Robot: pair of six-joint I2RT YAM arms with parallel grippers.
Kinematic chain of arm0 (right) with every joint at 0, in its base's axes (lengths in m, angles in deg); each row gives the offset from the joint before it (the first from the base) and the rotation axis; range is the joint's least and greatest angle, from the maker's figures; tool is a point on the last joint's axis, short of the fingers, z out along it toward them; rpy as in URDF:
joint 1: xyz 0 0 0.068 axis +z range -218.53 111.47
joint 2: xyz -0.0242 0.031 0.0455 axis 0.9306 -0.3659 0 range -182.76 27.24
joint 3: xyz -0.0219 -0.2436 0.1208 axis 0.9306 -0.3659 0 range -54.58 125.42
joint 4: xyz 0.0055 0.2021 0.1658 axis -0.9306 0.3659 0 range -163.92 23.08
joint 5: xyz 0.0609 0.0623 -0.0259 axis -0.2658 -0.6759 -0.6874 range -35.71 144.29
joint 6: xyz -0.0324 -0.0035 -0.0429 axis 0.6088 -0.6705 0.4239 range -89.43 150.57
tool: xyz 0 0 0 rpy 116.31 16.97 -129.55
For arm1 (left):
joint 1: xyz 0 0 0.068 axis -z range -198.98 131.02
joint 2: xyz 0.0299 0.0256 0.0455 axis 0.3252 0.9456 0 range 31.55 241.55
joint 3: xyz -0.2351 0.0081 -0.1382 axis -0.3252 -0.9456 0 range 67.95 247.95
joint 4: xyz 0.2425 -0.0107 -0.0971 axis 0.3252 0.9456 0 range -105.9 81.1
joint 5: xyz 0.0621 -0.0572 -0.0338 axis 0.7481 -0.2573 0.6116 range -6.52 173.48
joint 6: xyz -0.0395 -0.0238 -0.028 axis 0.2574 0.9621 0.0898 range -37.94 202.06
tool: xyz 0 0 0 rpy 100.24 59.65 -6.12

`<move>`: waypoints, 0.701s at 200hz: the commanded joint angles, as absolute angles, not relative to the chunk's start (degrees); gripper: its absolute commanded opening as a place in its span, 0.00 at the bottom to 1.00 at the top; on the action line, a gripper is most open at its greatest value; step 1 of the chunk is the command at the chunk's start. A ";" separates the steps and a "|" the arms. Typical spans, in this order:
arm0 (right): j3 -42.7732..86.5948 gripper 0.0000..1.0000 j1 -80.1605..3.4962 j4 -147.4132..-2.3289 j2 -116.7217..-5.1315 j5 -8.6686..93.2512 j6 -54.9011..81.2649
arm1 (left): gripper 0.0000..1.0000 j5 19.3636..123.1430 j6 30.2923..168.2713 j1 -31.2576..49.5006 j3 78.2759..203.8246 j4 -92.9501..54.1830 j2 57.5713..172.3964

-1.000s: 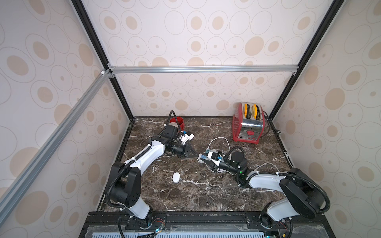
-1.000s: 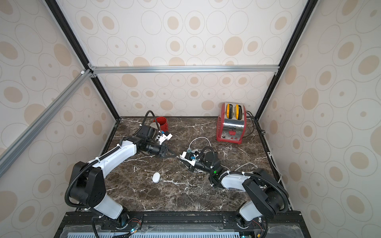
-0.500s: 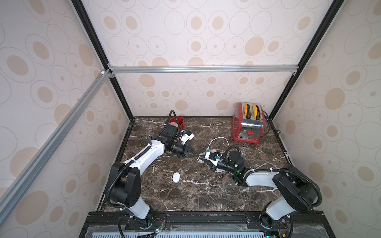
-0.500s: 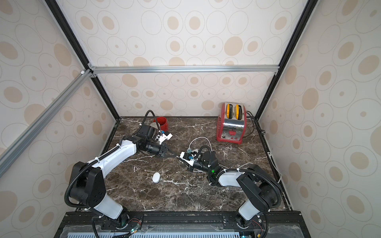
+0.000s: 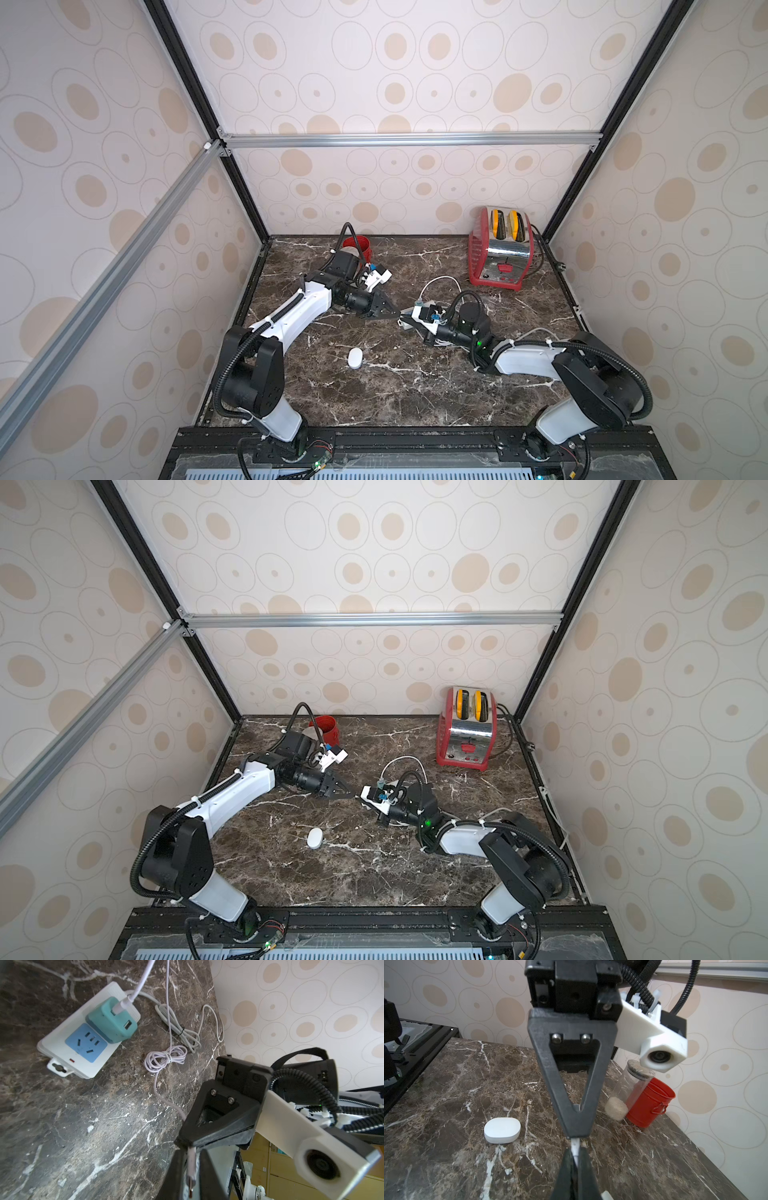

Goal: Charge the bluetooth headset
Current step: Pick up the charging cable from the center of the board.

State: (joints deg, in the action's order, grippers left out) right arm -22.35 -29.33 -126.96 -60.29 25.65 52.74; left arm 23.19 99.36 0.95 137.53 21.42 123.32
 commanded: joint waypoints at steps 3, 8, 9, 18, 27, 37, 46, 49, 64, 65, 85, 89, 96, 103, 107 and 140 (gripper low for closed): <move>-20.56 0.00 -29.50 -114.46 -55.84 26.26 57.48 | 0.64 27.52 98.00 -2.59 138.23 25.24 122.07; -20.51 0.00 -29.51 -111.72 -55.10 26.42 58.24 | 0.70 28.39 98.18 -3.52 137.94 25.39 121.30; -20.54 0.00 -29.51 -111.10 -54.98 26.42 58.42 | 0.71 28.60 98.17 -3.74 137.88 25.40 121.17; -20.33 0.00 -29.35 -105.73 -53.89 26.43 59.95 | 0.76 31.20 98.00 -5.11 137.64 26.56 119.78; -19.97 0.00 -29.25 -101.22 -53.30 26.34 60.12 | 0.80 35.35 97.05 -5.82 138.10 29.11 118.92; -19.69 0.00 -28.55 -97.58 -53.39 26.78 60.10 | 0.83 41.03 96.27 -5.88 138.74 32.41 118.75; -19.51 0.00 -27.58 -95.71 -53.99 27.97 60.33 | 0.83 43.90 95.98 -5.83 138.96 34.89 119.20; -19.51 0.00 -27.20 -95.38 -54.34 28.29 60.48 | 0.83 44.65 96.03 -5.88 138.84 35.36 119.33; -19.15 0.00 -25.55 -94.39 -56.59 29.42 60.79 | 0.83 48.36 97.26 -5.88 136.89 36.19 119.23; -19.11 0.00 -25.46 -94.35 -56.73 29.42 60.80 | 0.83 48.56 97.31 -5.88 136.74 36.16 119.21; -17.42 0.00 -23.64 -93.00 -60.38 30.38 60.90 | 0.81 53.58 99.20 -5.88 133.98 37.10 118.70; -16.97 0.00 -23.28 -92.74 -61.10 30.50 60.76 | 0.80 54.25 99.51 -5.87 133.60 37.33 118.73; -16.05 0.00 -22.81 -92.41 -62.31 30.85 60.33 | 0.78 55.03 100.61 -5.88 132.75 37.43 118.68; -15.18 0.00 -22.35 -91.77 -63.54 30.83 59.96 | 0.77 54.92 101.61 -5.86 131.59 37.06 118.46; -14.44 0.00 -22.04 -91.32 -64.23 30.68 59.81 | 0.76 54.69 102.08 -5.80 130.81 36.68 118.31; -12.13 0.00 -20.76 -93.31 -69.05 31.03 57.04 | 0.68 53.86 105.41 -5.53 123.95 34.80 116.36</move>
State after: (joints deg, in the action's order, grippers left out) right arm -13.48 -21.47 -92.64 -66.56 30.63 58.55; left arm 52.19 102.01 -5.90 127.30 33.03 118.86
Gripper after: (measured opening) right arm 0.046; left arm 0.711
